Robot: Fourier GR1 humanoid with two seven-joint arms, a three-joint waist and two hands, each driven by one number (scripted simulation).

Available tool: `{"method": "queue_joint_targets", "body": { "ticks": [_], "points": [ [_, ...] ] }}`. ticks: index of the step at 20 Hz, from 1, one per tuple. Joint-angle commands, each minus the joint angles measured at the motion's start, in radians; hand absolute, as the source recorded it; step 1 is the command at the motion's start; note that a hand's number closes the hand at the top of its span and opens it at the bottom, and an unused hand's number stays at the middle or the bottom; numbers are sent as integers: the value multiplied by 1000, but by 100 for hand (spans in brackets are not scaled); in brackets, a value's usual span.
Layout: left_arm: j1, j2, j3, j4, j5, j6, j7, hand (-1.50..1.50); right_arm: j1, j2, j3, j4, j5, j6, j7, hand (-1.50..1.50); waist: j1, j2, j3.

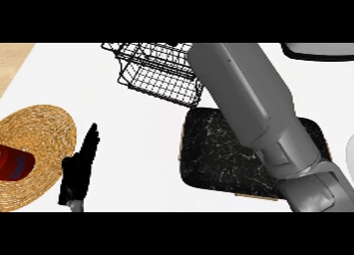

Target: Pick the squash from the tray and place it in the tiered basket

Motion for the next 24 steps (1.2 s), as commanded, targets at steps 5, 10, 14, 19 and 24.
{"method": "queue_joint_targets", "body": {
  "ticks": [5, 10, 14, 19, 24],
  "points": [
    [-38, 18, 21, 32, 5, -18, 25, 0, -7, 2, -75, 238, -97, -221, -141, 150, 19, 11, -2],
    [-32, -3, -7, 45, -5, -25, 15, 0, 6, 2, -128, 234, -315, -304, -184, -150, 37, 12, -1],
    [7, -13, -19, 38, -2, -34, -24, 0, 8, 2, -169, 253, -429, -392, -294, -150, 50, 13, -1],
    [-37, -7, 7, 43, -10, -10, 10, 0, 1, 2, -185, 244, -559, -475, -417, -150, 24, 5, -1],
    [-14, 2, 18, 26, -4, -9, 29, 0, -17, -35, -228, 190, -482, -668, -392, -150, -15, -3, -1]
  ]
}}
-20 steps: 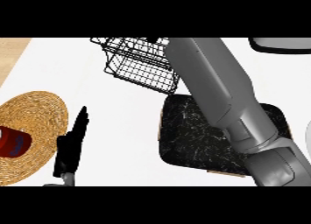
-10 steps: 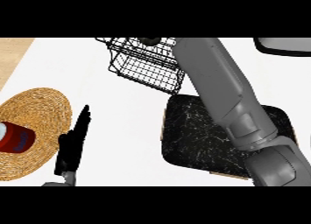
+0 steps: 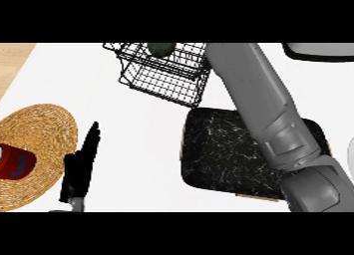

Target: Pick the squash from the tray and place it in the tiered basket

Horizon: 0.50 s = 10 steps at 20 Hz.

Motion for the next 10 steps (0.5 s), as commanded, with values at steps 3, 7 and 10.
{"method": "queue_joint_targets", "body": {
  "ticks": [3, 7, 10],
  "points": [
    [52, -27, 6, 44, 3, 18, -34, 0, 23, -81, -1, -57, 62, -157, 71, -150, -48, -12, -3],
    [28, 7, 56, 50, 10, 28, -15, 0, 133, -183, -27, -209, 15, -59, 127, -150, -90, -24, -2],
    [124, 27, 45, -38, 16, 13, -1, 0, 228, -204, 4, -376, 20, -10, 225, -150, -95, -35, -1]
  ]
}}
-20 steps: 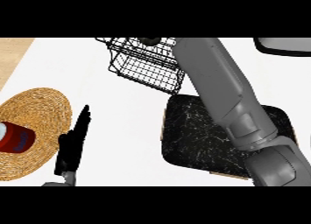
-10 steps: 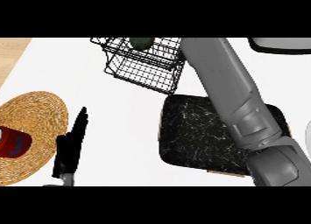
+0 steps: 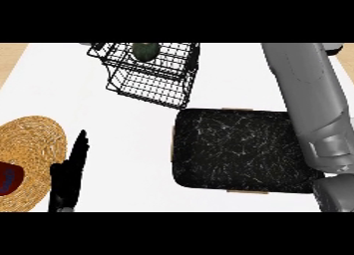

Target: Pick the squash from the tray and place it in the tiered basket

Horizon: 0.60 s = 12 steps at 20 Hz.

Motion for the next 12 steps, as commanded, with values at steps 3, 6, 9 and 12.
{"method": "queue_joint_targets", "body": {
  "ticks": [3, 6, 9, 12],
  "points": [
    [56, -4, 15, 12, 15, 0, -10, 0, 196, -168, -38, -288, -89, 186, 68, -150, -43, -9, -2],
    [41, 25, 32, -8, 6, 5, 23, 0, 343, -221, -42, -439, -135, 292, 105, -150, -56, -11, -2],
    [90, 9, 28, -44, 30, -3, 15, 0, 517, -269, -86, -596, -226, 394, 85, -150, -56, -11, -1],
    [84, -8, 19, 17, 8, 6, -54, 0, 611, -331, -140, -784, -322, 499, 147, -150, -35, -1, -3]
  ]
}}
